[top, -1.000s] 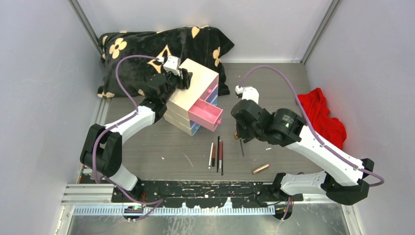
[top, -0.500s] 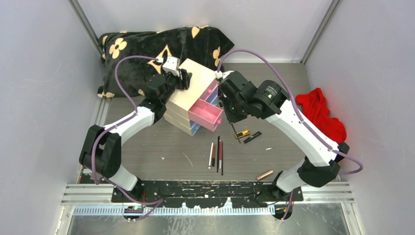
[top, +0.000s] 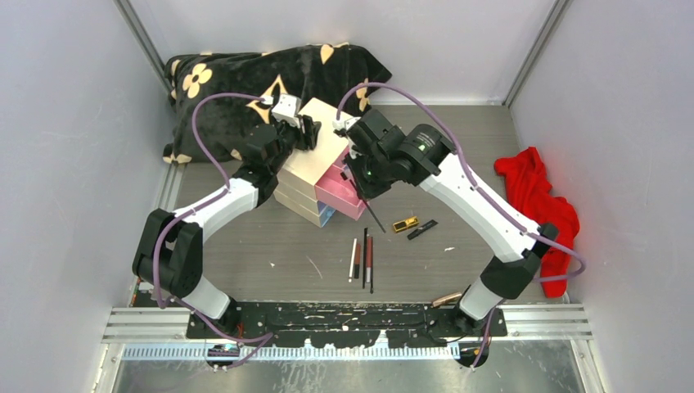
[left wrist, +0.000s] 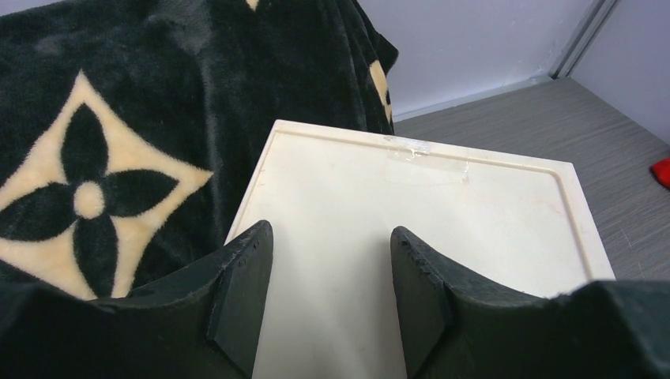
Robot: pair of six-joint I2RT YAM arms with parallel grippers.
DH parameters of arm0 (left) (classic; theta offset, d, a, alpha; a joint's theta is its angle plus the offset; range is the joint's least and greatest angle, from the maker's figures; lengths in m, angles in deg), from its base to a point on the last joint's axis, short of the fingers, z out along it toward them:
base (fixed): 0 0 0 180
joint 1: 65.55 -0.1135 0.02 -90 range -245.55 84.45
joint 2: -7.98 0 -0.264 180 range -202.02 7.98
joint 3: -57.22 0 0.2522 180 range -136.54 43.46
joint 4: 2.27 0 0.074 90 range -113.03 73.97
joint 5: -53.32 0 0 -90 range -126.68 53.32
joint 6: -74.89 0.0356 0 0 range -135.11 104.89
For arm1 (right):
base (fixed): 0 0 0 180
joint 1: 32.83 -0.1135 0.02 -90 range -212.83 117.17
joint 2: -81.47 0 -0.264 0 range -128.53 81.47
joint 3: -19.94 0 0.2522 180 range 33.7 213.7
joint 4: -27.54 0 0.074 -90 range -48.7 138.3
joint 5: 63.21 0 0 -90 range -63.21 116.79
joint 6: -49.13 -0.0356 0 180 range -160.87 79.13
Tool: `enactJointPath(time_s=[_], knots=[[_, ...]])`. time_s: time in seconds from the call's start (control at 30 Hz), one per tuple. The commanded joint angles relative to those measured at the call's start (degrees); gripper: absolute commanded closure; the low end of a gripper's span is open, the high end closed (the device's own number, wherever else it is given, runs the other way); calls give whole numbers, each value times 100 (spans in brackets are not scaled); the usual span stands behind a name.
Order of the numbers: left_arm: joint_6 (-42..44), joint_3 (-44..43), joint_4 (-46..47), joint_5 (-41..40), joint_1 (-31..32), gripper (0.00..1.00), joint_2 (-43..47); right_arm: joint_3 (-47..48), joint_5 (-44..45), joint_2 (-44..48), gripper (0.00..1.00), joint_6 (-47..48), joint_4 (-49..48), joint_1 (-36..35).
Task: Organize the makeup
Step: Place the makeup brush in the drawer.
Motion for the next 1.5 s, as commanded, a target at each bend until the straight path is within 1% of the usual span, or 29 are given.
enactJointPath(time_s=[0.0,0.13,0.23,0.33,0.53,0.73,0.87,1.23,1.47], knots=[[-555,717,-2495,-231,-117,43,-564,360,-387,-274,99,311,-282,159],[-561,742,-2477,-205,-147,43,-518,686,-615,-501,99,398,-134,353],[-574,763,-2472,-191,-162,43,-497,1222,-680,-865,99,430,131,402],[-576,764,-2471,-179,-162,43,-472,1472,-976,-1034,99,389,98,582],[-592,732,-2422,-118,-169,42,-517,1412,-1236,-1187,99,354,123,670],[-619,735,-2415,-71,-170,42,-513,972,-1354,-893,99,262,109,668],[-627,746,-2397,-82,-171,42,-498,827,-1384,-903,99,276,119,673],[-652,756,-2365,-40,-196,42,-459,1384,-1445,-1350,99,243,296,668],[-693,795,-2310,1,-223,42,-402,1555,-1527,-1585,99,198,324,667]])
